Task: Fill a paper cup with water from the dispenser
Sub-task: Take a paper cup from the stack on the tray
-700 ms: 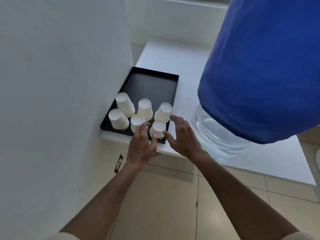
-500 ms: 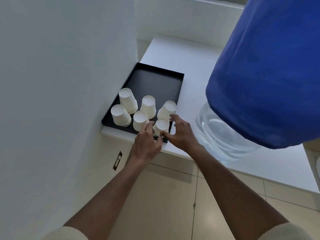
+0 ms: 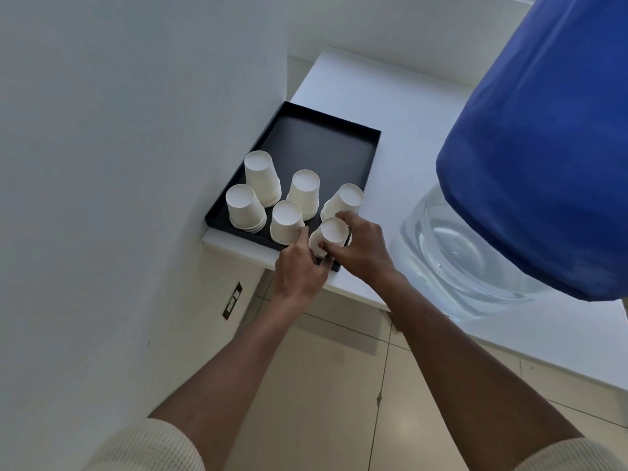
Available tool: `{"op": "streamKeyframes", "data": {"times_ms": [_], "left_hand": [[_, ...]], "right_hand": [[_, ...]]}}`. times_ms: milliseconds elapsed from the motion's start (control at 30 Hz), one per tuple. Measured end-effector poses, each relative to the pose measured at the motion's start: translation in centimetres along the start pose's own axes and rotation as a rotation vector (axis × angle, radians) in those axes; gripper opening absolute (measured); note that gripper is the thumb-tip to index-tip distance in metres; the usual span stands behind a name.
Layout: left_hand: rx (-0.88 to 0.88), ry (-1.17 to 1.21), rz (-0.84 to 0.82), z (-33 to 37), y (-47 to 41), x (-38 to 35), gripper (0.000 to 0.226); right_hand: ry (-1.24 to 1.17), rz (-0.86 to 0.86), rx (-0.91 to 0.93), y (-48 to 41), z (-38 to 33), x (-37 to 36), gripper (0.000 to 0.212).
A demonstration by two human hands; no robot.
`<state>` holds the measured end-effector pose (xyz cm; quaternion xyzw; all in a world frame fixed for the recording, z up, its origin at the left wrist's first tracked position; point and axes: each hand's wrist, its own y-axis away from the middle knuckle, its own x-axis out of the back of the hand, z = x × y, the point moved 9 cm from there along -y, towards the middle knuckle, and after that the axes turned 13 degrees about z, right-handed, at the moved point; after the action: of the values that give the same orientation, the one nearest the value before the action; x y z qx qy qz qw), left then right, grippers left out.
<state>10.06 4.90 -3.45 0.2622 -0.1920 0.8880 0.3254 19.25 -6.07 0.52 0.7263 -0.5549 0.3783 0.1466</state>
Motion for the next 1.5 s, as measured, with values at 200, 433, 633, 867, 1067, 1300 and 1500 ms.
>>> {"op": "streamKeyframes", "data": {"times_ms": [200, 433, 633, 867, 1067, 1300, 1500], "left_hand": [[0.086, 0.114, -0.018, -0.9, 0.4, -1.3, 0.060], [0.195, 0.218, -0.056, -1.9, 0.5, -2.5, 0.056], [0.214, 0.242, -0.027, -2.2, 0.1, -2.6, 0.058], [0.171, 0.247, 0.017, -2.4, 0.1, -2.9, 0.056], [0.181, 0.285, 0.013, -2.5, 0.3, -3.0, 0.051], [0.189, 0.308, 0.000, -2.3, 0.4, -3.0, 0.046], [0.238, 0.311, -0.029, -2.4, 0.4, -3.3, 0.046]], "right_hand": [[-0.034, 0.055, 0.039, -0.7, 0.0, 1.2, 0.048], [-0.070, 0.080, 0.049, -0.4, 0.5, 1.1, 0.052], [-0.122, 0.163, 0.041, -0.2, 0.4, 1.7, 0.055], [-0.194, 0.126, -0.007, 0.3, 1.7, 0.5, 0.060], [-0.252, 0.050, -0.157, 1.2, 4.3, -2.0, 0.067], [-0.263, 0.060, -0.176, 1.0, 4.3, -2.9, 0.080], [-0.218, 0.103, -0.129, 0.6, 4.3, -2.7, 0.071]]}}
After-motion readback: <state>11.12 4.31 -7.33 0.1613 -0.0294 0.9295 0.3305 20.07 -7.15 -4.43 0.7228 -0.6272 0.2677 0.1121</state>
